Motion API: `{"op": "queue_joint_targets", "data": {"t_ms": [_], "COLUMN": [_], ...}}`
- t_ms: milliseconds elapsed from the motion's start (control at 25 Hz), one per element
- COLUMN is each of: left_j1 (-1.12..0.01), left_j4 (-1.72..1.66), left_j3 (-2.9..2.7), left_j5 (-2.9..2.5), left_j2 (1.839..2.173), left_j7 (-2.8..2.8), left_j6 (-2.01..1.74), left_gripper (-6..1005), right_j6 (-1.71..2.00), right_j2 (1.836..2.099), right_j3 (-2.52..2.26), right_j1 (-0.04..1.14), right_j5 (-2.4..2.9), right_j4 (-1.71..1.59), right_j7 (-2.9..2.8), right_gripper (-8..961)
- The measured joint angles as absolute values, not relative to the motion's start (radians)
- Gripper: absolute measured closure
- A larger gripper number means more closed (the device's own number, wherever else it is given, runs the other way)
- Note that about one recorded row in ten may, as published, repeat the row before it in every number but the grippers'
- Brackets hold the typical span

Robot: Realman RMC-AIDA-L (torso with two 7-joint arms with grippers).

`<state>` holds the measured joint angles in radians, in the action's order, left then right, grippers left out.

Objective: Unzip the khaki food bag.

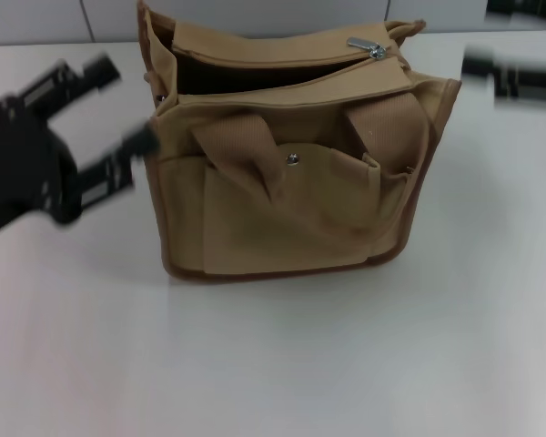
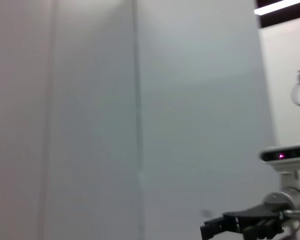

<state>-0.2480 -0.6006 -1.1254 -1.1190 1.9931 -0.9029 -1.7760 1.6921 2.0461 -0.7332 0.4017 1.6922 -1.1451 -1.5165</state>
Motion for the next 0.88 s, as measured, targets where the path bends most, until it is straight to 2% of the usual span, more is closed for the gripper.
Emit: {"op": "queue_joint_targets", "data": {"t_ms": [160,280,400,480,880], "left_j1": [-0.234,-0.241,-0.250,-0.254,-0.250], "left_j4": [-0.632,-0.644,-0.676,-0.691,-0.696], "left_j3": [-1.127,-1.128,-1.122,-1.120,-1.118], "left_j5": [-1.249,-1.412,-1.562,-1.600,-1.604], "left_j2": [1.976,1.990,2.030,2.044,2.045], "left_j7": [-0.966,-0.998,-1.031,-1.053,-1.064], "left_j6": [-1.835,-1.852,-1.831,-1.807,-1.783], "left_gripper": [289,221,153,153,153], "right_j6": [1.963,2.061,2.063,2.040,2.021], "right_j2": [2.024,2.028,2.055,2.075,2.078], "right_j3": [-0.746,-0.777,-0.809,-0.815,-0.809], "right_j1": [0.389,0.396,0.403,0.410,0.409], "right_j5": [1.720,1.803,1.890,1.938,1.952], "right_j4": [-1.035,-0.937,-0.877,-0.858,-0.807], "right_j7": [-1.455,-1.367,-1.289,-1.252,-1.196], "right_gripper": [201,111,111,110,110]}}
